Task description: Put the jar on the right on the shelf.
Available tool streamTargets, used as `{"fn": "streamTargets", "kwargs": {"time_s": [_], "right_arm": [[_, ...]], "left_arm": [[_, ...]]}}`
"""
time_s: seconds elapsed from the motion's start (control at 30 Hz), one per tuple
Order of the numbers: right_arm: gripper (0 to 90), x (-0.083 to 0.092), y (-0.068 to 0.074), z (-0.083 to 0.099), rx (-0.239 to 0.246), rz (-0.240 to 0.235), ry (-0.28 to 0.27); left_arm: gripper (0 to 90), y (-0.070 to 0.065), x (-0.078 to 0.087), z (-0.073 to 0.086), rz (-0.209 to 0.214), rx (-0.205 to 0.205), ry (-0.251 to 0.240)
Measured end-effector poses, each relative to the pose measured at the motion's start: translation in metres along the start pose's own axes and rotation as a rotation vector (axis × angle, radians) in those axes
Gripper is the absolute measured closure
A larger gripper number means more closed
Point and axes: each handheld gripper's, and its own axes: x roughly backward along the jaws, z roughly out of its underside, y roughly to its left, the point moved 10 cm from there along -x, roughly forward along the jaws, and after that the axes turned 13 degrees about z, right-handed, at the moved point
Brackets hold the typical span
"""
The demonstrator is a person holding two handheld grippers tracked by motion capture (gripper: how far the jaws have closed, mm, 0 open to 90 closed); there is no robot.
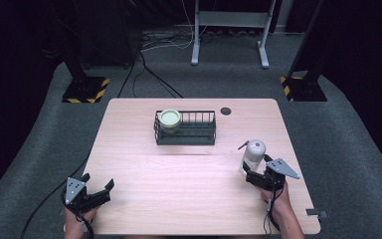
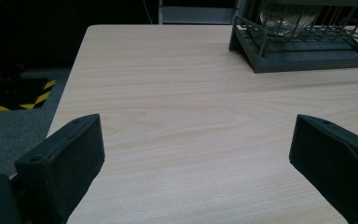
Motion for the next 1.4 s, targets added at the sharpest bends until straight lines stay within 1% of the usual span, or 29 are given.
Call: {"fn": "streamTargets", "kwargs": {"time_s": [0.1, 0.2, 0.33, 0.4, 0.47, 0.53, 0.7, 0.93, 1.2, 1.4], "right_arm": [[13.5, -0.002, 0.001, -0.001, 0.000, 0.000, 0.001], [17.8, -0.006, 0.001, 0.002, 0.004, 0.007, 0.016], [18.8, -0.009, 0.001, 0.003, -0.011, 0.000, 0.024], [20.3, -0.009, 0.002, 0.002, -0.005, 0.000, 0.023], [24.3, -0.010, 0.004, 0.001, -0.009, -0.016, 0.023], [27.3, -0.010, 0.006, 0.001, -0.002, -0.015, 0.019], [28.4, -0.011, 0.006, 0.000, 0.013, 0.000, 0.017], [28.7, -0.013, 0.007, -0.002, 0.022, 0.024, 0.038], [28.8, -0.016, 0.015, -0.010, 0.032, 0.015, 0.039], [28.9, -0.020, 0.027, -0.018, 0.038, 0.001, 0.034]], "left_arm": [[3.1, 0.000, 0.000, 0.000, 0.000, -0.001, 0.001], [3.1, 0.000, 0.000, 0.000, 0.001, 0.001, 0.002], [3.1, 0.000, 0.000, 0.000, 0.001, -0.001, 0.003], [3.1, 0.000, -0.001, 0.000, 0.001, -0.003, 0.005], [3.1, -0.001, -0.001, 0.001, 0.001, -0.005, 0.007], [3.1, -0.001, -0.001, 0.001, 0.001, -0.007, 0.008], [3.1, -0.001, -0.001, 0.000, 0.003, -0.007, 0.007], [3.2, -0.001, -0.001, 0.001, 0.006, -0.007, 0.008], [3.6, -0.002, -0.003, 0.001, 0.009, -0.015, 0.020], [3.7, -0.005, -0.005, 0.003, -0.002, -0.042, 0.041]]}}
